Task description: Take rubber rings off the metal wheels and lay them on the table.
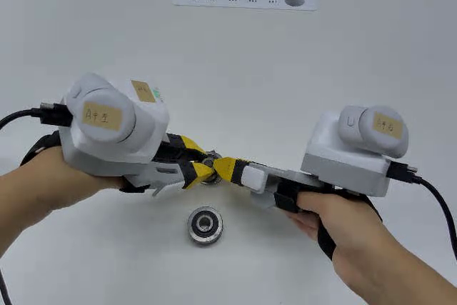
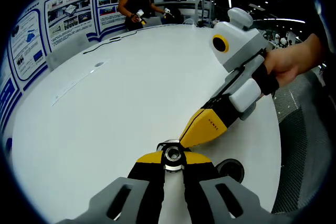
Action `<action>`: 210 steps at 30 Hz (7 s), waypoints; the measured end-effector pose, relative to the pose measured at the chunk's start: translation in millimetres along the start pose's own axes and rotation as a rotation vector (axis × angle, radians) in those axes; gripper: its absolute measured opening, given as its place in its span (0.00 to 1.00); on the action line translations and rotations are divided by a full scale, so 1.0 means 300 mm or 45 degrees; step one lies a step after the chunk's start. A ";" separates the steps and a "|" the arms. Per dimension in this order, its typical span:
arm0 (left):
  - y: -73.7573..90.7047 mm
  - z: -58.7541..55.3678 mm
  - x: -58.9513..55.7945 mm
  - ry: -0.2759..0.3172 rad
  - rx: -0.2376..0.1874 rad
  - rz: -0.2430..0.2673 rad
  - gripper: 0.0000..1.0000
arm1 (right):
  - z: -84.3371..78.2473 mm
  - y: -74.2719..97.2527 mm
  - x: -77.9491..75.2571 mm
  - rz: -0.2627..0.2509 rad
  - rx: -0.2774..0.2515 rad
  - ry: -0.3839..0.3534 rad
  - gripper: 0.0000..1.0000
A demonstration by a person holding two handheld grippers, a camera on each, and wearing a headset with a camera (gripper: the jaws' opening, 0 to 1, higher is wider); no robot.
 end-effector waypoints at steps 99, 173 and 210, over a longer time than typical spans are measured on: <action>0.342 -0.121 -0.055 0.245 -0.443 0.144 0.70 | -0.148 0.354 -0.185 -0.079 -0.250 -0.584 0.02; 0.357 -0.236 -0.188 0.376 -0.483 0.210 0.92 | -0.138 0.594 -0.070 -0.517 0.006 0.882 0.70; 0.249 -0.269 -0.247 0.221 -0.298 0.150 1.00 | -0.120 0.521 -0.058 -0.566 0.192 1.038 0.82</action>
Point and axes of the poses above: the centre of the closed fingertips' face, and the gripper's own axes: y roughly backward along the fingers, x roughly to its left, z roughly out of its top, the point moved 6 cm from there along y, roughly backward along the fingers, and after that the axes turned 13 degrees about x, right-handed, at the moved point
